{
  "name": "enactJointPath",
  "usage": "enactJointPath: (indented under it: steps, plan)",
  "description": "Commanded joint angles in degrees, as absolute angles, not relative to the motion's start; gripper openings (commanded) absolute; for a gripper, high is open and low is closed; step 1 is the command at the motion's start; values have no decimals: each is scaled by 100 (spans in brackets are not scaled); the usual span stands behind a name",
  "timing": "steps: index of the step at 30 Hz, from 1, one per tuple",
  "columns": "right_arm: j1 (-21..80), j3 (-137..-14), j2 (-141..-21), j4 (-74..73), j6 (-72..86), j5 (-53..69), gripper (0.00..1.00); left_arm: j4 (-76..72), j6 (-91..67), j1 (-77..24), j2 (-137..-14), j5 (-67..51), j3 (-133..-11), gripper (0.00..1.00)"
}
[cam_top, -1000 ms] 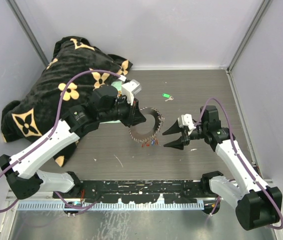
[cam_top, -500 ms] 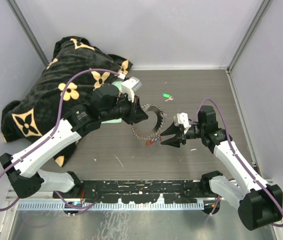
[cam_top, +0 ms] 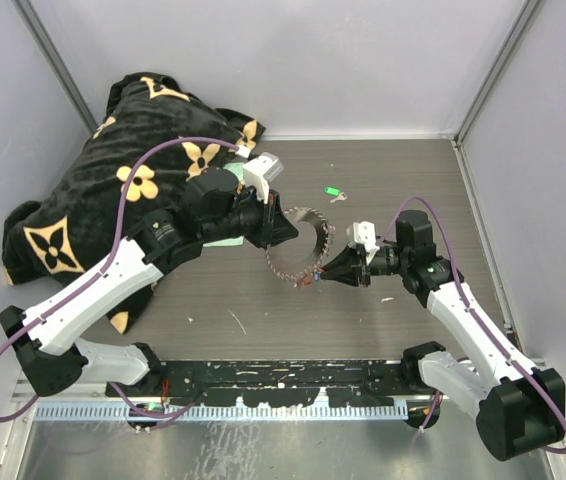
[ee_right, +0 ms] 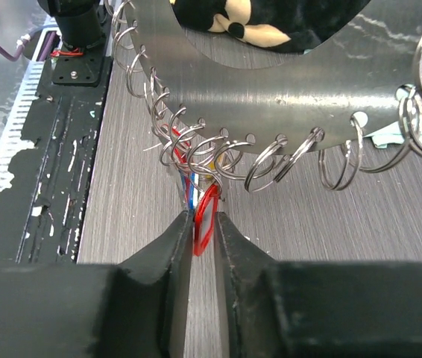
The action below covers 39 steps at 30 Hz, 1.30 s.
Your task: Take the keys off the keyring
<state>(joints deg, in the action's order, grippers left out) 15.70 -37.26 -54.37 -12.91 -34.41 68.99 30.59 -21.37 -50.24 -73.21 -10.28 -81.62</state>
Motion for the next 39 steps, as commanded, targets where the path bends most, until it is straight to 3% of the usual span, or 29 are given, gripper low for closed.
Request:
enactJointPath:
  steps: [1, 8, 34, 39]
  plan:
    - [1611, -3770, -5357, -1066, -3389, 6927, 19, 2534, -2185, -5038, -7165, -1008, -8473, 0]
    - [1548, -4034, -5293, -1607, -3691, 7082, 1, 2602, -2099, -5038, -7049, -904, -8345, 0]
    - [1392, -4280, -5281, -2170, -3989, 6991, 2, 2608, -1616, -5043, -6861, -872, -7926, 0]
    - [1527, -4247, -5256, -2285, -4128, 6940, 9, 2268, -1432, -5041, -6807, -1074, -7676, 0]
